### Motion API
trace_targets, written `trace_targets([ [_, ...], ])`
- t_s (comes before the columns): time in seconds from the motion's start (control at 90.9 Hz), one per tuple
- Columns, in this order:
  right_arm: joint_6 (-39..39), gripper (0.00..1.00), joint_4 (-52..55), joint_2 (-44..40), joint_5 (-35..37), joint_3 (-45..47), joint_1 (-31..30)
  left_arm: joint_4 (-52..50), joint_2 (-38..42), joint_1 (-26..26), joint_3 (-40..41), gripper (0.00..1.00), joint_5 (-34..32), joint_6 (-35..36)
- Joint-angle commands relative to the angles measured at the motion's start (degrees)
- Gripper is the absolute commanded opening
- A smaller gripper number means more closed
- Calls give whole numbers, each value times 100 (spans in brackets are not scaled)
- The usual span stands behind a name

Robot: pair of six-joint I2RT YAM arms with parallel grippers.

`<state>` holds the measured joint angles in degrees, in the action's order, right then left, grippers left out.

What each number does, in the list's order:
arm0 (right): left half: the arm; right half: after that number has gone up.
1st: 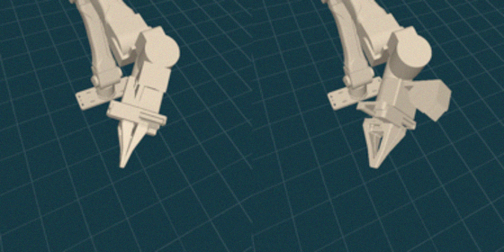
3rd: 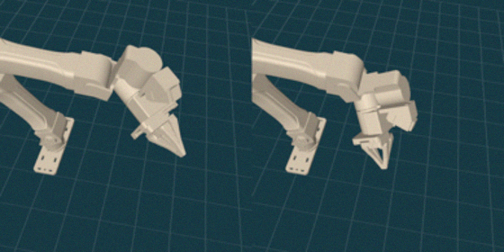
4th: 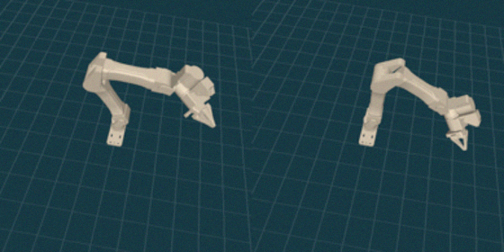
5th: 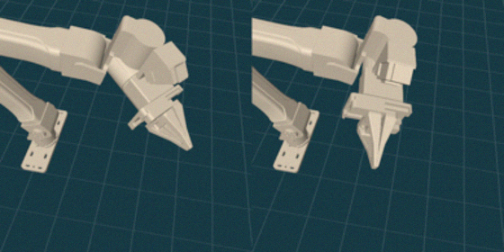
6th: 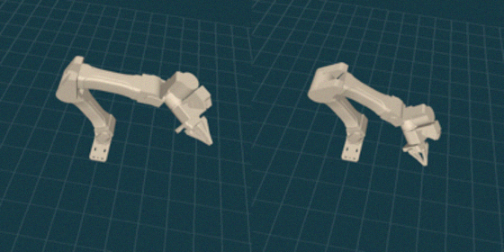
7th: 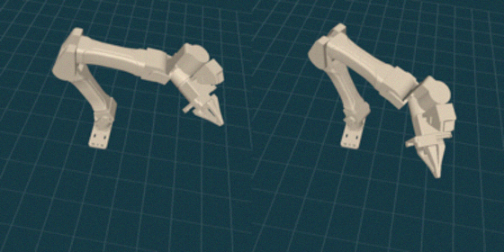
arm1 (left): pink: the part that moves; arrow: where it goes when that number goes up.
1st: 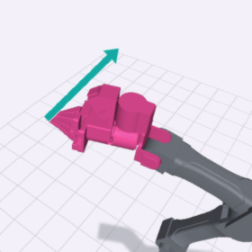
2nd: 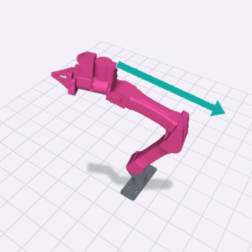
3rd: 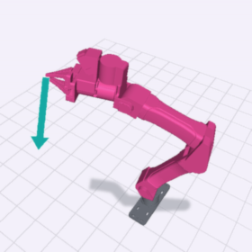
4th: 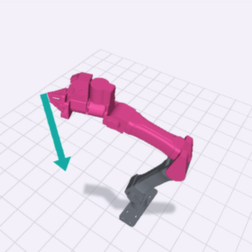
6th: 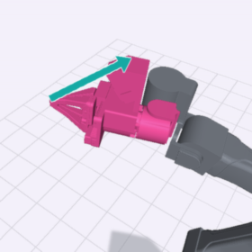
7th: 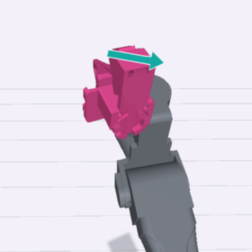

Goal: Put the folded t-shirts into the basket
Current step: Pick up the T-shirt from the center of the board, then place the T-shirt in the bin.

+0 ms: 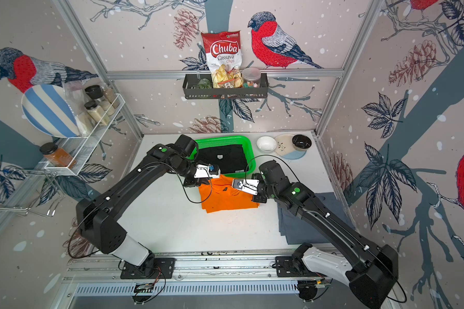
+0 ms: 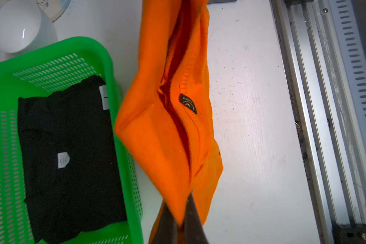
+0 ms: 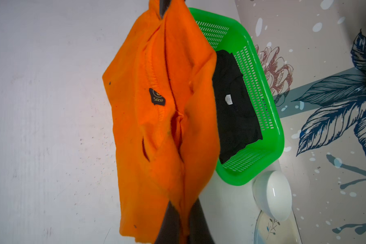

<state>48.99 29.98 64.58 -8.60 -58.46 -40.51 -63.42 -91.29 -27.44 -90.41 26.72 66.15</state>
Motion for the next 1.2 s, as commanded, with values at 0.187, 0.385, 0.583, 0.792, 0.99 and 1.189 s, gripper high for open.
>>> trace_targets([
  [0.187, -1023, 0, -837, 1842, 223, -1429, 662, -1204, -872, 817, -1606, 0, -724, 648],
  [0.385, -1452, 0, -707, 3182, 144, -2677, 933, -1535, -2217, 1022, -3084, 0, -839, 750],
  [0.583, -1677, 0, -641, 4239, 55, -3529, 1246, -1605, -3430, 1167, -4459, 0, -992, 831],
  [0.792, -1739, 0, -880, 4800, 151, -3864, 1377, -1122, -4061, 1188, -4943, 0, -1255, 935],
  [0.99, -1847, 0, -1054, 5063, 109, -3933, 1416, -878, -4280, 1188, -4960, 0, -1283, 1099],
  [1.189, -2047, 0, -1375, 5268, 126, -3778, 1424, -751, -4733, 1188, -5344, 0, -1499, 1327],
])
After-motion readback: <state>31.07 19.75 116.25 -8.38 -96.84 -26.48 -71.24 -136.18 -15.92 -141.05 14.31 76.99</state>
